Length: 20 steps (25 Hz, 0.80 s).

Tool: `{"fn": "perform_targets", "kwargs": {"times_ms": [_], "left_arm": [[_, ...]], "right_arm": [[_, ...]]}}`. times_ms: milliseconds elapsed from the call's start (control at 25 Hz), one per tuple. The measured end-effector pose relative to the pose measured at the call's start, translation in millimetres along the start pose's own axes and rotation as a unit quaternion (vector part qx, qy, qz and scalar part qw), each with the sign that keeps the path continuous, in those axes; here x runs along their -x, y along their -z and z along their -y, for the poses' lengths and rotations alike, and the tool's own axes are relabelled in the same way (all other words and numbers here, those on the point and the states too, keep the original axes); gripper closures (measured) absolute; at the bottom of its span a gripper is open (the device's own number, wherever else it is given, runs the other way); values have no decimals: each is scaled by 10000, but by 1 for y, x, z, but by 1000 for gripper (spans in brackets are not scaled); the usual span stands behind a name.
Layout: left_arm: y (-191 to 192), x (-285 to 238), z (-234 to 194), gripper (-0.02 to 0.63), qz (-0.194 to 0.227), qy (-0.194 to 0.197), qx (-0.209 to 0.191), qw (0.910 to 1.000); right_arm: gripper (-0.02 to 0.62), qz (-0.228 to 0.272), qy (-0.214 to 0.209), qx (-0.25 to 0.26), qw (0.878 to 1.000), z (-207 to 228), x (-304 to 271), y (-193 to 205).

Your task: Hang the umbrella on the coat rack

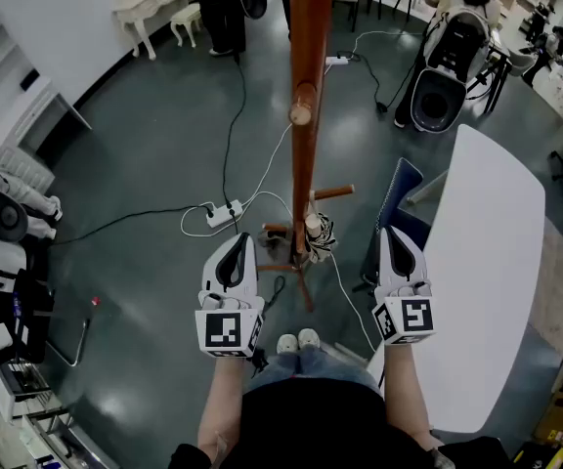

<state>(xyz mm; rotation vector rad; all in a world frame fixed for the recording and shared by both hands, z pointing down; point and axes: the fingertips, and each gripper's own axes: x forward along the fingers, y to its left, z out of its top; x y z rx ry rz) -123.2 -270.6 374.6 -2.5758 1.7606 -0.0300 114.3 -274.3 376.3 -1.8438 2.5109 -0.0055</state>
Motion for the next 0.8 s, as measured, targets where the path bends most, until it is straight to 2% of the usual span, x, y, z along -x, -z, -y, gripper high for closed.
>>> {"fn": "perform_targets", "kwargs": {"times_ms": [800], "left_arm": [[3,8,-4,603,-53,-17,-3,10000]], "right_arm": [[589,-70,-56,-21,10000,-10,2,5]]}}
